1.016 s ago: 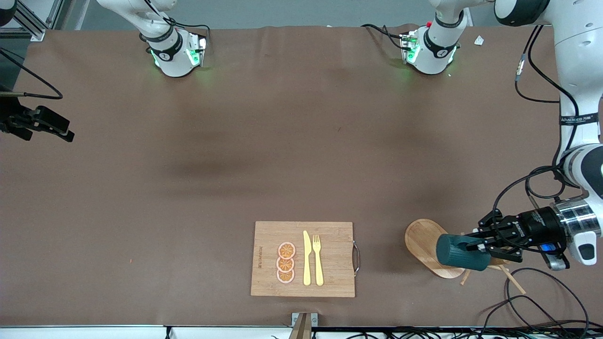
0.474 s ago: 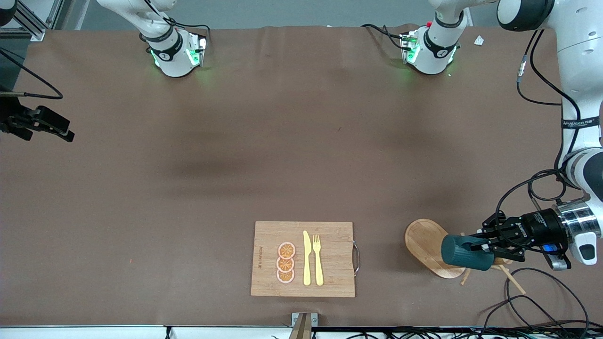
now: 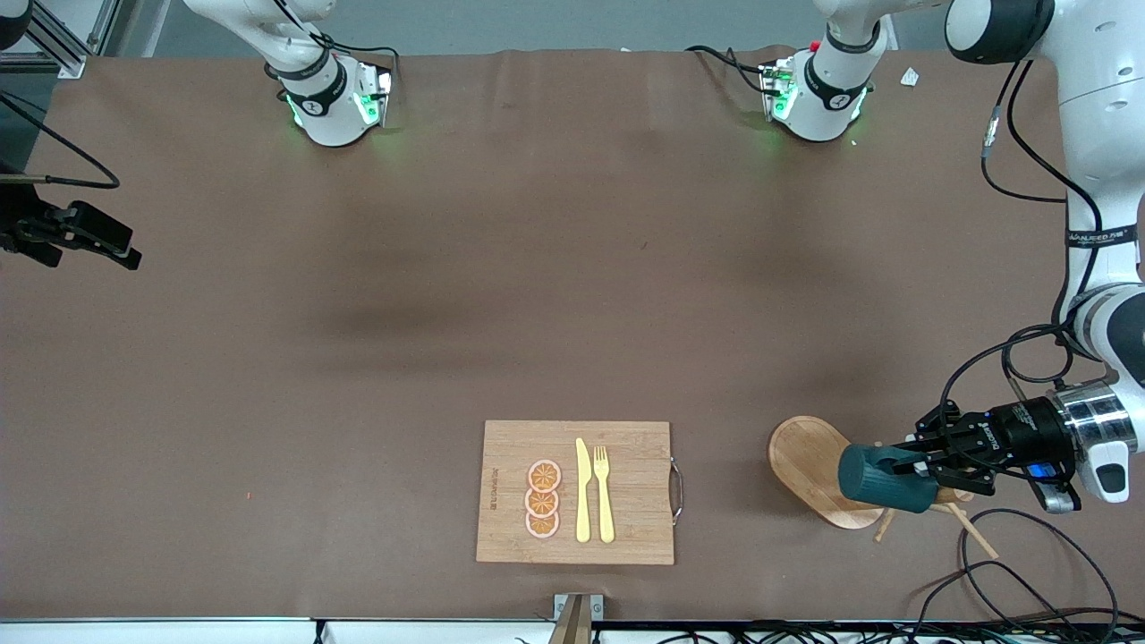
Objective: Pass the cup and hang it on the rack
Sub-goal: 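Lower the mug handle onto a rack peg with the left gripper, then open the left gripper and release the mug handle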
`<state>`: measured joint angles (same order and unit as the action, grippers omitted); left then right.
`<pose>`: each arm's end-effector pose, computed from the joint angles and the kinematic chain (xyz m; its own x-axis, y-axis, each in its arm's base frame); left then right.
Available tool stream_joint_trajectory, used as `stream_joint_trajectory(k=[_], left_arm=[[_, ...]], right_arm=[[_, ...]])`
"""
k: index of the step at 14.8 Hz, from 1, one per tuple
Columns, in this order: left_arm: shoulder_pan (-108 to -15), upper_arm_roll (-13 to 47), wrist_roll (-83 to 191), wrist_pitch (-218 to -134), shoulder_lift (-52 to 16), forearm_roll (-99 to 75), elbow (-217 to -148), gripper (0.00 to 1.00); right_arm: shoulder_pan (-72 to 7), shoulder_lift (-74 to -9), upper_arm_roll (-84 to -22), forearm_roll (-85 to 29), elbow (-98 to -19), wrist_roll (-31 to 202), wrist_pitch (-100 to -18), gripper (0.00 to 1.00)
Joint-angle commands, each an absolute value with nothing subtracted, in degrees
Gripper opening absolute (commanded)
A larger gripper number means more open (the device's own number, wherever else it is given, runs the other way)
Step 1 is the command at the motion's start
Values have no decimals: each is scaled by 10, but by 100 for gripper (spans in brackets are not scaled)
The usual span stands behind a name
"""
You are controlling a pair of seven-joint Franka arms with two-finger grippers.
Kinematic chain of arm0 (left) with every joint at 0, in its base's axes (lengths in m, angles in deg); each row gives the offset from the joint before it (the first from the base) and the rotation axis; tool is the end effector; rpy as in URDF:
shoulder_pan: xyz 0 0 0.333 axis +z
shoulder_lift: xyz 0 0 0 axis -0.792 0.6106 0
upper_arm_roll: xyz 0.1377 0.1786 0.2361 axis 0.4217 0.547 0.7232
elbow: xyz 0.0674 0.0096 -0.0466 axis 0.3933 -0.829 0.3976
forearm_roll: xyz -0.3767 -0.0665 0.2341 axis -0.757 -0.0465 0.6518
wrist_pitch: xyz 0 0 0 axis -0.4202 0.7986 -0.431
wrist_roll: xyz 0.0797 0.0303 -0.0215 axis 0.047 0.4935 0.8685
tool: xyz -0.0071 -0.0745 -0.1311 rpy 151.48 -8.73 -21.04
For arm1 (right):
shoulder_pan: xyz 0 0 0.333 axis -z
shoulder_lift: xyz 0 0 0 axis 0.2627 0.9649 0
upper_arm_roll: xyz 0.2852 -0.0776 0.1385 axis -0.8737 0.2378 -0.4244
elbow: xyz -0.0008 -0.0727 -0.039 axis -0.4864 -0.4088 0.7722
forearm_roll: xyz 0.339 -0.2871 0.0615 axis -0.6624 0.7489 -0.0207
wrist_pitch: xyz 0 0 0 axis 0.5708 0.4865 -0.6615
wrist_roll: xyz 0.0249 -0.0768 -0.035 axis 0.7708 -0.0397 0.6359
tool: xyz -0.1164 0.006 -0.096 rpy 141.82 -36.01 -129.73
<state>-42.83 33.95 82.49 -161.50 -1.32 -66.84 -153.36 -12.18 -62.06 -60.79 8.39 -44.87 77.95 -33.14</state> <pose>0.8131 0.0061 0.3256 0.4990 0.4765 -0.7239 0.8525 -0.1198 0.5088 0.6284 -0.0070 0.6067 0.9977 -0.0603 0.0307 -0.0598 -0.9981 -0.0165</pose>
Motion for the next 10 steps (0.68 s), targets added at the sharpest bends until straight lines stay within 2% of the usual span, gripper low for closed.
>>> stream_joint_trajectory(k=[1, 6, 7, 9, 10], left_arm=[[-423, 337, 818, -1604, -13, -666, -1531, 6], [-424, 337, 819, -1604, -8, -666, -1531, 16], [-423, 337, 820, -1604, -8, -666, -1530, 25], [-427, 337, 825, -1607, -8, -666, -1529, 62], [-426, 337, 825, -1608, -9, -666, -1529, 68]], right_arm=[[-125, -631, -609, 91, -457, 769, -336, 100], [-125, -631, -609, 91, -457, 769, -338, 100], [-125, -631, -609, 91, -458, 769, -338, 100], [-124, -631, -609, 91, -459, 769, -339, 100], [-124, -631, -609, 91, -461, 769, -340, 100]])
